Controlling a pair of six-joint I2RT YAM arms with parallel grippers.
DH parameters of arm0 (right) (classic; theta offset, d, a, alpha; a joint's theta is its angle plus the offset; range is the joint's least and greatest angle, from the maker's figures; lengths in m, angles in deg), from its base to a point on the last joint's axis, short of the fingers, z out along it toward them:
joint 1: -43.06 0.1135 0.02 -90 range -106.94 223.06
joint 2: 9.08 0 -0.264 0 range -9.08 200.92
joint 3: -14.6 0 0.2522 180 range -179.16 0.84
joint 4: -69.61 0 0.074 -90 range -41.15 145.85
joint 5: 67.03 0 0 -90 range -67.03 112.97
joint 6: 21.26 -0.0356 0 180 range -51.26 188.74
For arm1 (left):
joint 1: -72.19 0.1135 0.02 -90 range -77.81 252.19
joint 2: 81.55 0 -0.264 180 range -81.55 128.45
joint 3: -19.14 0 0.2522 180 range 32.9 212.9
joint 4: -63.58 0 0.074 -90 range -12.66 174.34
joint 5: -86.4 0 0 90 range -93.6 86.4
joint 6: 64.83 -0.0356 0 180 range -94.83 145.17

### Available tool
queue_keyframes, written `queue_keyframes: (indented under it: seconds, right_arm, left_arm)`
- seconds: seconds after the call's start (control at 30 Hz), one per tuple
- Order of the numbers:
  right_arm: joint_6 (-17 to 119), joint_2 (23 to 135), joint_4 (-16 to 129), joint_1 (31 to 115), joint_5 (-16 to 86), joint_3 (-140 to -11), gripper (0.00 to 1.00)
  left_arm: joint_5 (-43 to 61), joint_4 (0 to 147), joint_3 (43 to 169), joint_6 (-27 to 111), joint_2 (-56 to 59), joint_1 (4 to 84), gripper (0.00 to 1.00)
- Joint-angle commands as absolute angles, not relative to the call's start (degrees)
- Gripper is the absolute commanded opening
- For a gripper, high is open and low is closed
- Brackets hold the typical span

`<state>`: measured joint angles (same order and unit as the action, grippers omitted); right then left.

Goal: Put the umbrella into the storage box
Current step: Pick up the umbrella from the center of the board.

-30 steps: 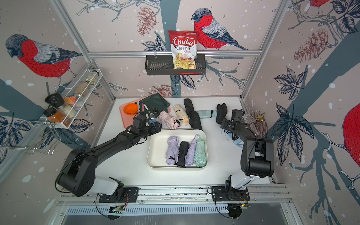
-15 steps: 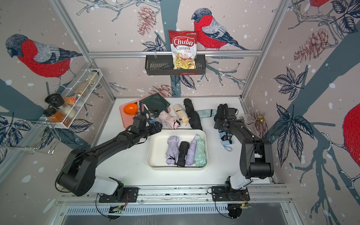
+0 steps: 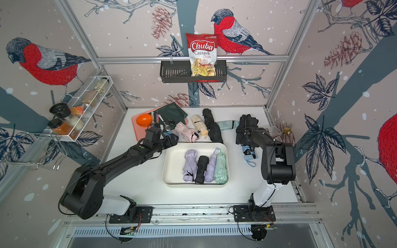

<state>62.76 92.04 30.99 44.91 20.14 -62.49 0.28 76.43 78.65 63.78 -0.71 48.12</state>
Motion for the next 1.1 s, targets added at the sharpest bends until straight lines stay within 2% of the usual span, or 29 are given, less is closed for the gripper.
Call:
queue_keyframes:
  seconds: [0.0, 0.1, 0.23, 0.4, 0.47, 0.5, 0.57, 0.63, 0.77, 1.07]
  right_arm:
    - [63.8, 93.6, 30.1, 45.2, 20.9, -63.1, 0.92]
    - [63.4, 94.7, 30.5, 45.3, 20.0, -62.5, 0.89]
    - [62.5, 95.1, 31.0, 45.8, 19.4, -61.2, 0.81]
    - [61.0, 92.7, 31.2, 46.9, 17.1, -59.4, 0.6]
    - [60.0, 90.8, 31.3, 47.3, 15.8, -58.6, 0.56]
    - [59.4, 89.5, 31.4, 47.5, 15.5, -58.0, 0.52]
    - [58.3, 86.7, 31.7, 48.0, 14.6, -56.8, 0.32]
    - [56.9, 83.2, 31.9, 48.4, 13.7, -55.8, 0.19]
    - [54.0, 76.4, 31.1, 48.8, 12.0, -54.8, 0.13]
    - [45.5, 59.0, 24.9, 51.7, 12.7, -57.9, 0.09]
  left_arm:
    - [-0.3, 74.8, 78.5, 63.1, -1.0, 48.2, 0.99]
    - [-0.4, 74.9, 78.1, 63.2, -1.3, 48.3, 0.99]
    - [-0.7, 75.0, 77.8, 63.4, -1.7, 48.4, 0.99]
    - [-0.6, 75.0, 77.7, 63.5, -1.7, 48.3, 0.99]
    - [-0.6, 74.8, 77.6, 63.6, -1.7, 48.4, 0.99]
    - [-0.5, 74.8, 77.5, 63.7, -1.6, 48.4, 0.99]
    - [-0.6, 74.7, 77.3, 63.8, -1.7, 48.4, 0.99]
    - [-0.7, 74.6, 77.4, 63.8, -1.6, 48.4, 0.99]
    - [-0.9, 74.4, 77.3, 63.8, -1.6, 48.4, 0.99]
    - [-1.6, 74.3, 77.3, 63.8, -1.9, 48.4, 0.99]
